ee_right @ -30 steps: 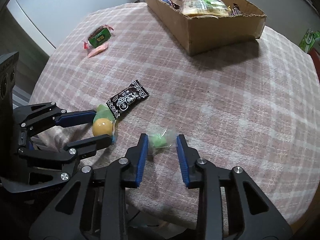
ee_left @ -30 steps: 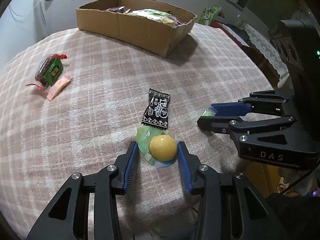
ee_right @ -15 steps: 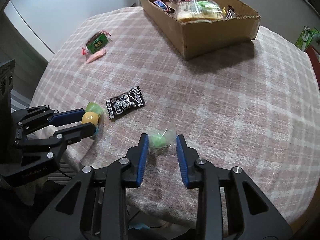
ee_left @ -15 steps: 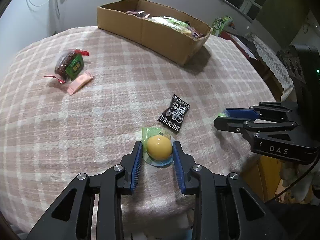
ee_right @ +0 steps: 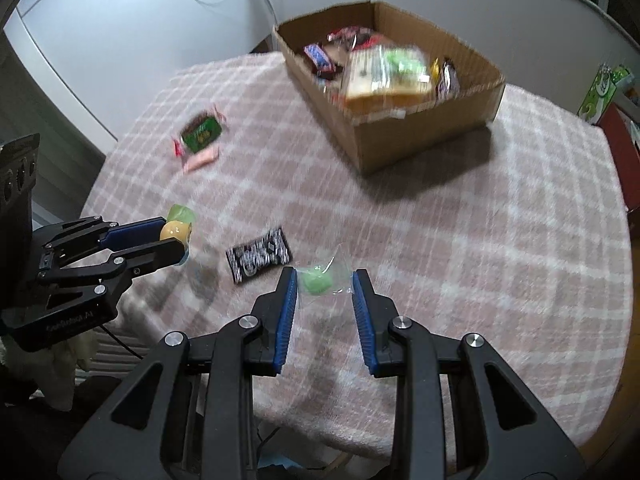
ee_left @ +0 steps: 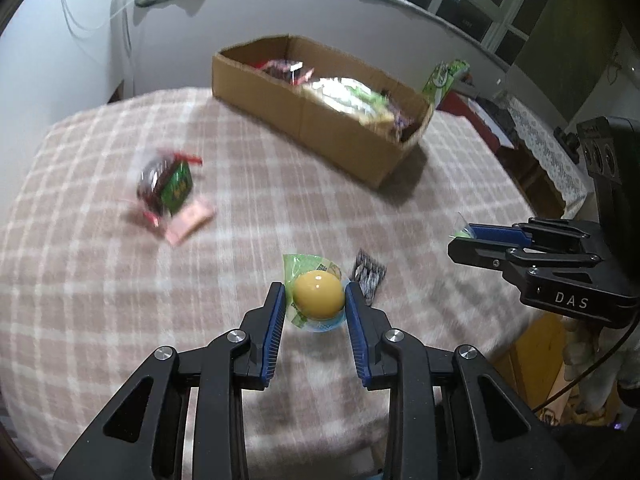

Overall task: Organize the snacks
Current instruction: 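Carry the ball candy and green candy over the box with both tools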

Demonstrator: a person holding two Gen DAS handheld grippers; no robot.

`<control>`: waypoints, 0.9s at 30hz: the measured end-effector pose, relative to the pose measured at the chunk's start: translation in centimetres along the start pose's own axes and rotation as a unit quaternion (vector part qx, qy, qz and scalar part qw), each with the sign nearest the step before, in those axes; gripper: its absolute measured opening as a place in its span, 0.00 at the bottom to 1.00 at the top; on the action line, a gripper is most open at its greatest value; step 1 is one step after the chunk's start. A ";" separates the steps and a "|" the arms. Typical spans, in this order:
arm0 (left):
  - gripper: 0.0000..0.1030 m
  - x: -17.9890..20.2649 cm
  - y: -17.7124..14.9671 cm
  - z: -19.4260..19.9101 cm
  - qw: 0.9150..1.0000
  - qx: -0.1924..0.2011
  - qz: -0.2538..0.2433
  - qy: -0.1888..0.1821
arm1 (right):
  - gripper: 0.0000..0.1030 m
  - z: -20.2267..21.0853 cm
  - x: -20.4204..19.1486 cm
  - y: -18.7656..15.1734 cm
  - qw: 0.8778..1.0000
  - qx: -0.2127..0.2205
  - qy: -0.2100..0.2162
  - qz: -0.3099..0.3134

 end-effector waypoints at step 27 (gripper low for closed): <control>0.28 1.0 15.9 -1.3 0.996 0.067 -0.052 -0.002 | 0.29 1.4 4.5 14.0 0.996 0.081 -0.035 0.006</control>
Point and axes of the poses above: each gripper's, at about its wrist camera, not at the fingertips, and z roughly against the way its jaws point, x to its right, y to its top, the point moved 7 cm from there along -z, roughly the way its jaws point, and after that the axes turned 4 degrees about -y, right-handed, at the moved point
